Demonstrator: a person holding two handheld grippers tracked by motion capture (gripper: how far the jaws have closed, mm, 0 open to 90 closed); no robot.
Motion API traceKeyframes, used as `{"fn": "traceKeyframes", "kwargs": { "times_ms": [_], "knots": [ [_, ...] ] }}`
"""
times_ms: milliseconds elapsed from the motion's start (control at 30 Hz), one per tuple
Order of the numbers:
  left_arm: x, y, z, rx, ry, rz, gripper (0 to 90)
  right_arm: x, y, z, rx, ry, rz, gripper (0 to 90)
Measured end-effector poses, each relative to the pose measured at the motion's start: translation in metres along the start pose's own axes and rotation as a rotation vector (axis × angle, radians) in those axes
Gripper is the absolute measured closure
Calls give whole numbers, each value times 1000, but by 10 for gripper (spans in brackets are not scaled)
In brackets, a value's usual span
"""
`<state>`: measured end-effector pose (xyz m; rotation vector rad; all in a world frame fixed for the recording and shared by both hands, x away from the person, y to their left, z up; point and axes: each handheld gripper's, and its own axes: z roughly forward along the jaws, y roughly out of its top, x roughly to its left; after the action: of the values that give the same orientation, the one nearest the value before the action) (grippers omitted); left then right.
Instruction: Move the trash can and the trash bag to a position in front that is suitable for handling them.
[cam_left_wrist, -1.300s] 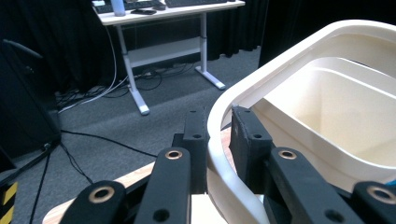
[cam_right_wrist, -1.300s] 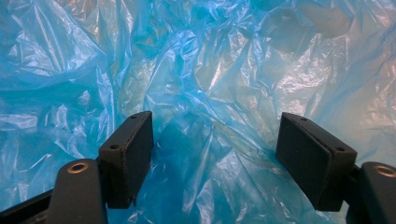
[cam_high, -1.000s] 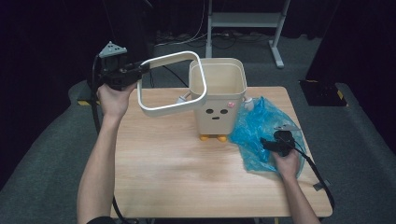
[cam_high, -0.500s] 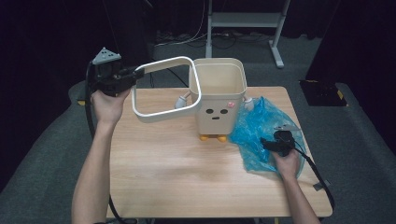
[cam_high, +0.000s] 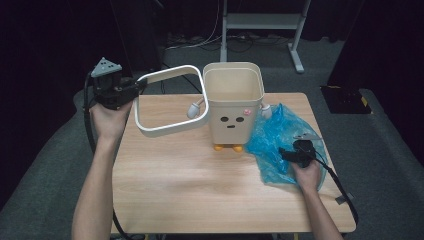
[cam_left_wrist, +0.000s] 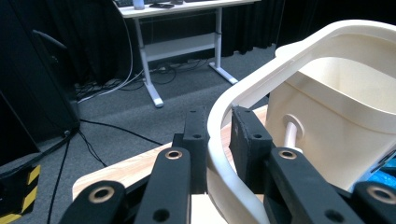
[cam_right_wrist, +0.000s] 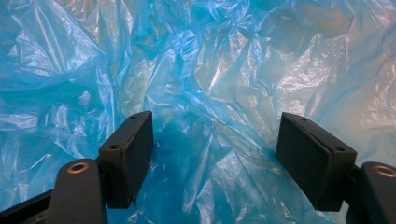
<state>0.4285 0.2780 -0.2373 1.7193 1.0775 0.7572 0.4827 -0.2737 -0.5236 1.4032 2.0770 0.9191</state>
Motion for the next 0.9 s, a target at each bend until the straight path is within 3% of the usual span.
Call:
{"fn": "traceKeyframes", "kwargs": {
  "times_ms": [900],
  "knots": [
    [-1, -28, -6, 12, 15, -8, 766, 0, 0, 0, 1, 0, 1, 275]
  ]
}}
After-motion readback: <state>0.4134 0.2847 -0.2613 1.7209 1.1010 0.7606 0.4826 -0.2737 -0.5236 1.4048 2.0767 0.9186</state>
